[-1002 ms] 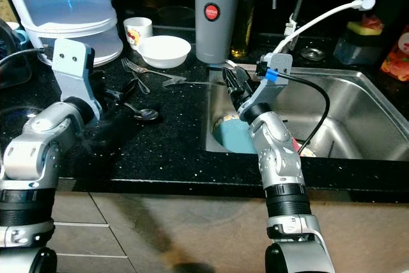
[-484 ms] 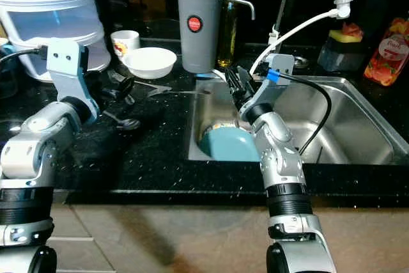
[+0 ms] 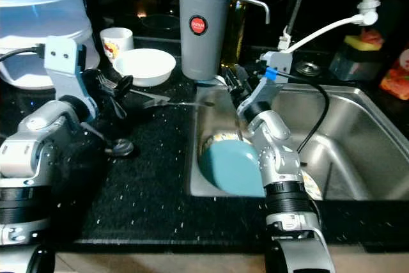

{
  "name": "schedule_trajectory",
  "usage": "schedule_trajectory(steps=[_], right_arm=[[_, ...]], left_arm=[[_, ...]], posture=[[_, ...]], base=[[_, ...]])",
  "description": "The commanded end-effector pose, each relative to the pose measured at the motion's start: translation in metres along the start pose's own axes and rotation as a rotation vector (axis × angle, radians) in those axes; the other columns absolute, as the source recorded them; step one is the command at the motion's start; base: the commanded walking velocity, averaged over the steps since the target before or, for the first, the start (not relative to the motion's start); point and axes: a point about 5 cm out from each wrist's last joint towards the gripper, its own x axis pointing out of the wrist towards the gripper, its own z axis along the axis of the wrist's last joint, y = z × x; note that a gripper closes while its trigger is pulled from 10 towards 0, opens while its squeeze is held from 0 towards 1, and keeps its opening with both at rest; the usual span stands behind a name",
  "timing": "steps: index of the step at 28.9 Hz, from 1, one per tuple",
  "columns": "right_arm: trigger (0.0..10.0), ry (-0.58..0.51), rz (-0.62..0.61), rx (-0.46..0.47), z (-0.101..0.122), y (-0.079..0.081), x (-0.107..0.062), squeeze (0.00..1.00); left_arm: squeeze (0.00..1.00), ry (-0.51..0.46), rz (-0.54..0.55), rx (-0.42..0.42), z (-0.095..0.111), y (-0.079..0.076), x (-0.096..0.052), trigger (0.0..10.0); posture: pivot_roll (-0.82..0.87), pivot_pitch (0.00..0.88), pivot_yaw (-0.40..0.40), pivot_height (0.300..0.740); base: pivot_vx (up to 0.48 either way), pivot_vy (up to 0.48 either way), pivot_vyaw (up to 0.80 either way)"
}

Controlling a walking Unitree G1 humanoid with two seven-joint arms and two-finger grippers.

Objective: Kitchen organization

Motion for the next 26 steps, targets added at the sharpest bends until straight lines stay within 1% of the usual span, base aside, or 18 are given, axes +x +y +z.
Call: schedule_trajectory(steps=[1,12,26], right_arm=[[10.0,-0.009,-0.003,-0.004,0.0022,-0.0008,0.0012,0.00],[10.0,-0.008,-0.001,-0.004,0.0016,-0.0002,0.0017,0.00],[10.0,0.012,-0.007,-0.014,0.0005,-0.0014,0.0023,0.00]], left_arm=[[0.00,-0.010,-0.014,0.018,0.0027,-0.0021,-0.0012,10.0],[0.00,0.000,-0.018,0.029,0.0016,-0.0012,-0.0018,10.0],[0.00,0.013,-0.007,0.019,-0.0010,0.0009,-0.0016,10.0]], posture=[[0.05,0.040,-0.040,0.740],[0.05,0.039,-0.041,0.740],[0.05,0.040,-0.041,0.740]], base=[[0.000,0.000,0.00],[0.000,0.000,0.00],[0.000,0.000,0.00]])
